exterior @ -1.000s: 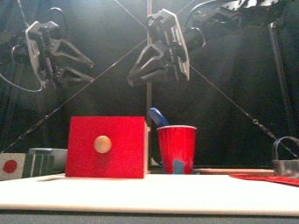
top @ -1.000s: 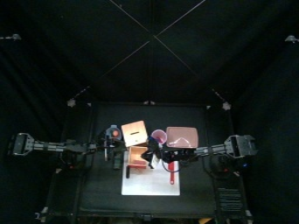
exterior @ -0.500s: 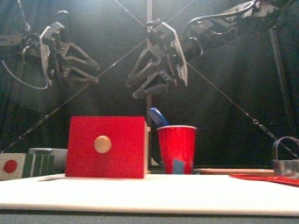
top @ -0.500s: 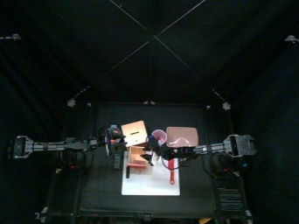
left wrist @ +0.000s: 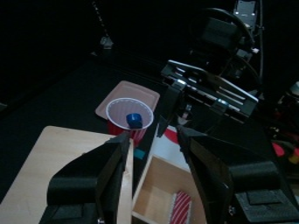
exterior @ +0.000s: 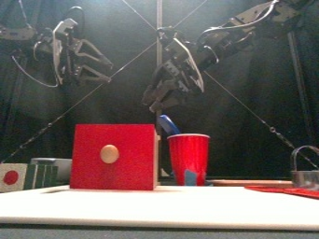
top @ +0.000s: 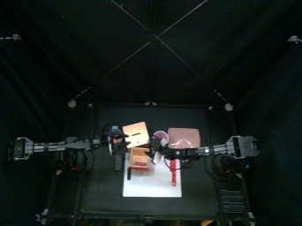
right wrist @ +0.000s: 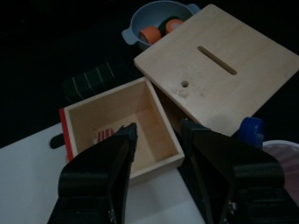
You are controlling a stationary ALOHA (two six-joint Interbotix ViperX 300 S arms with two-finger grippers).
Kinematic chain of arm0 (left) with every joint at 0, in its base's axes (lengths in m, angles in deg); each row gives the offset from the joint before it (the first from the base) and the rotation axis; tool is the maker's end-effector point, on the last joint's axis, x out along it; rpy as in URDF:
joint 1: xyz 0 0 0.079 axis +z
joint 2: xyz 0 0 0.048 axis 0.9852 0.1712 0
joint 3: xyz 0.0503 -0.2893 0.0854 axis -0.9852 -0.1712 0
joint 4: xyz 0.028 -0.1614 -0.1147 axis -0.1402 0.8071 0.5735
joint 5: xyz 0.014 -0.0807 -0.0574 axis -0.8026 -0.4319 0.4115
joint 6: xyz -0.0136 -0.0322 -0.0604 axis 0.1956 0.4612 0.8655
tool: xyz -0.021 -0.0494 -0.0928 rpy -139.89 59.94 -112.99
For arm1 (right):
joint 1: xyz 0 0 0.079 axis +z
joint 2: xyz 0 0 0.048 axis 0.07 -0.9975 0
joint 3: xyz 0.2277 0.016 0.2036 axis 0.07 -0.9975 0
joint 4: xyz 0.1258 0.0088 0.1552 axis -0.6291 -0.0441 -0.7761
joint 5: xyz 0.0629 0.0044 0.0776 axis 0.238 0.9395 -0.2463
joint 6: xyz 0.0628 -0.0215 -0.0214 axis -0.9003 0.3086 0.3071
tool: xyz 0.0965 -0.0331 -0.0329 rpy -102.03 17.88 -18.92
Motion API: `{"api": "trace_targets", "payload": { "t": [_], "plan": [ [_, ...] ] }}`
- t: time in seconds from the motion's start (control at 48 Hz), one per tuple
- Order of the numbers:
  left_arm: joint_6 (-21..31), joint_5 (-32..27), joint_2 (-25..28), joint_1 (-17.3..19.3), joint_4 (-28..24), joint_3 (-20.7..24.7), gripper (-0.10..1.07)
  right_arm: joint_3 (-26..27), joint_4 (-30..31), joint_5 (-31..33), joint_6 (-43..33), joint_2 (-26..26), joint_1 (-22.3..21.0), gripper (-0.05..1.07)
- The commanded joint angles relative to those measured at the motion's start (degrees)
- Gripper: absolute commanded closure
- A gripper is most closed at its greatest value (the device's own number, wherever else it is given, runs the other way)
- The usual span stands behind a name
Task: Grab salmon sushi
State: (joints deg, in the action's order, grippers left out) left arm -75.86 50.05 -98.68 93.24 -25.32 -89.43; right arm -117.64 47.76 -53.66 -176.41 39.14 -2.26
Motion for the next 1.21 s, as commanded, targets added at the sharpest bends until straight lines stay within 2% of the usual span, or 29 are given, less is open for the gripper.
{"api": "trace_targets", "payload": {
  "t": [0.0, 0.042, 0.104, 0.188, 0.25, 0.333, 0.625, 0.833, 0.958, 1.062, 1.188],
  "plan": [
    [-0.1, 0.2, 0.0, 0.4, -0.9, 1.5, 0.13, 0.8, -5.0, 4.3, 3.0, 3.1, 2.1, 0.22],
    [-0.1, 0.1, 0.0, 0.4, -1.3, 1.5, 0.13, 1.3, -9.1, 8.3, 6.5, 3.3, 3.3, 0.22],
    [-0.1, 0.0, 0.0, 0.4, -2.0, 1.5, 0.13, 3.2, -17.9, 17.1, 16.3, 3.6, 5.4, 0.22],
    [0.0, -0.1, 0.0, 0.6, -3.4, 1.5, 0.13, 7.6, -29.8, 27.2, 29.4, 3.3, 6.6, 0.22],
    [0.0, -0.1, 0.0, 0.7, -4.0, 1.4, 0.13, 11.8, -38.1, 31.7, 39.1, 1.7, 6.4, 0.22],
    [0.0, -0.1, 0.0, 0.9, -4.4, 1.4, 0.13, 15.0, -43.4, 31.7, 46.9, -0.4, 5.4, 0.22],
    [-0.1, -0.4, -0.1, 2.2, -5.8, 0.1, 0.13, 23.2, -51.3, 30.7, 58.9, -4.2, -0.4, 0.21],
    [-0.1, -1.6, -0.2, 7.4, -8.1, -1.8, 0.13, 27.8, -67.3, 30.5, 69.0, -9.1, -3.3, 0.19],
    [-0.1, -2.2, -0.3, 10.8, -9.6, -2.5, 0.13, 30.2, -74.1, 30.5, 75.1, -12.7, -5.1, 0.19],
    [-0.1, -3.1, -0.3, 13.4, -10.8, -2.7, 0.13, 32.3, -76.4, 30.7, 78.7, -15.2, -6.5, 0.19],
    [-0.1, -4.2, -0.3, 14.7, -12.0, -2.9, 0.13, 34.6, -76.9, 31.7, 81.4, -18.5, -7.9, 0.18]
  ]
}}
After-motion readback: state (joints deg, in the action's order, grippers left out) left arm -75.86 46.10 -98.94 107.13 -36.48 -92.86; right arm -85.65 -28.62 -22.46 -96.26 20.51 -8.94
